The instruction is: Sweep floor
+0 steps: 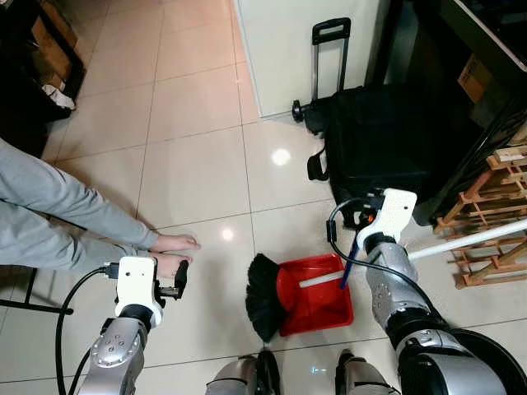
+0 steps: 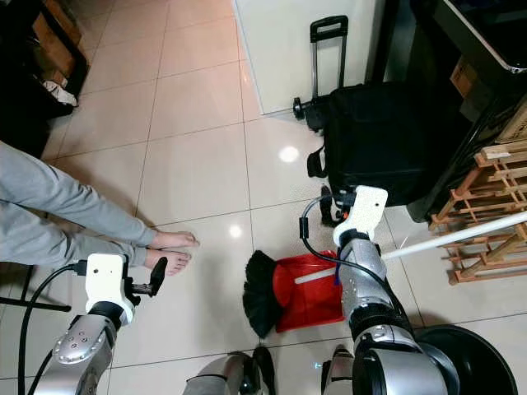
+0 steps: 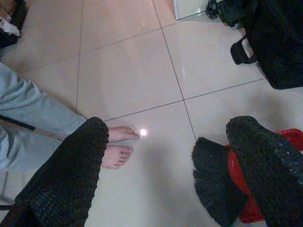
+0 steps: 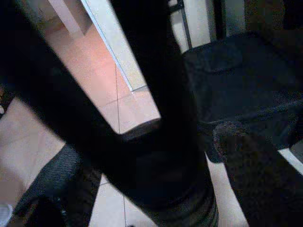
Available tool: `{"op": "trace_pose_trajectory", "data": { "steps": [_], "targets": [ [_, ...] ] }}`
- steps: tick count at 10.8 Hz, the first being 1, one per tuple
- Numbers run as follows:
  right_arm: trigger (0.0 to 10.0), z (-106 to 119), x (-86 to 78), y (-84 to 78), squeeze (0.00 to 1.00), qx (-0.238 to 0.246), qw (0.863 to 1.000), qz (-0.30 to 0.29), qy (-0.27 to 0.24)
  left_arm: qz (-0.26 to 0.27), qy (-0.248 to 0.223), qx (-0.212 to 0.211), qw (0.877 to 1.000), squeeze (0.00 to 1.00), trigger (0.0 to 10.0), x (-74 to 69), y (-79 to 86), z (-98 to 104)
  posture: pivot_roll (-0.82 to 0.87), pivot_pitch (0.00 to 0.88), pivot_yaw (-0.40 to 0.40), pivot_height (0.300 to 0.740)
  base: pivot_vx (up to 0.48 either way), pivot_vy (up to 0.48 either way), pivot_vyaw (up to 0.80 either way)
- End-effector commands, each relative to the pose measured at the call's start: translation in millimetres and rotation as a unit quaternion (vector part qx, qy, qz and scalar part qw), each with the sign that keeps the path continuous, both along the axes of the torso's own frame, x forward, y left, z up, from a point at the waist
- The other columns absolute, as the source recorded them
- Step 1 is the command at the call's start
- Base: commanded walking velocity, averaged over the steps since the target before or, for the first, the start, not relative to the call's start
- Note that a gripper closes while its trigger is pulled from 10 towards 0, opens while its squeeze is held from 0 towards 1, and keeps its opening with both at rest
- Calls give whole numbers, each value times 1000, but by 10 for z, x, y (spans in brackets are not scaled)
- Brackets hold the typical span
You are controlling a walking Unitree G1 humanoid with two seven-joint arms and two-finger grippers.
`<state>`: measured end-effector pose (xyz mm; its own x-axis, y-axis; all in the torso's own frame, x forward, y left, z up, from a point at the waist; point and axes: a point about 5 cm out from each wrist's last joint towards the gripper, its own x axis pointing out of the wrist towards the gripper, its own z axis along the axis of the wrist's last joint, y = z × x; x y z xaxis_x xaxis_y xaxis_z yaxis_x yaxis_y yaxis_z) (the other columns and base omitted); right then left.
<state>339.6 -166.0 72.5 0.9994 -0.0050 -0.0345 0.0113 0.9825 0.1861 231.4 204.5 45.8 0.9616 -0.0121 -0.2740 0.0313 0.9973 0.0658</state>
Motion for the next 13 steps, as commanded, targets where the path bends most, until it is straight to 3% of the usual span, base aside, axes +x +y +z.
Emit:
{"op": "trace_pose_trajectory", "data": {
  "steps": [1, 13],
  "targets": [
    [0, -39, -14, 51, 0, 7, 1000, 6, 8, 8, 15, 6, 1000, 0, 10000, -60, 69, -48, 10, 234, 215, 740, 0, 0, 0],
    [0, -73, -44, -38, 0, -4, 1000, -8, 13, 6, 16, 6, 1000, 0, 10000, -47, 57, -53, 5, 235, 213, 740, 0, 0, 0]
  ]
}}
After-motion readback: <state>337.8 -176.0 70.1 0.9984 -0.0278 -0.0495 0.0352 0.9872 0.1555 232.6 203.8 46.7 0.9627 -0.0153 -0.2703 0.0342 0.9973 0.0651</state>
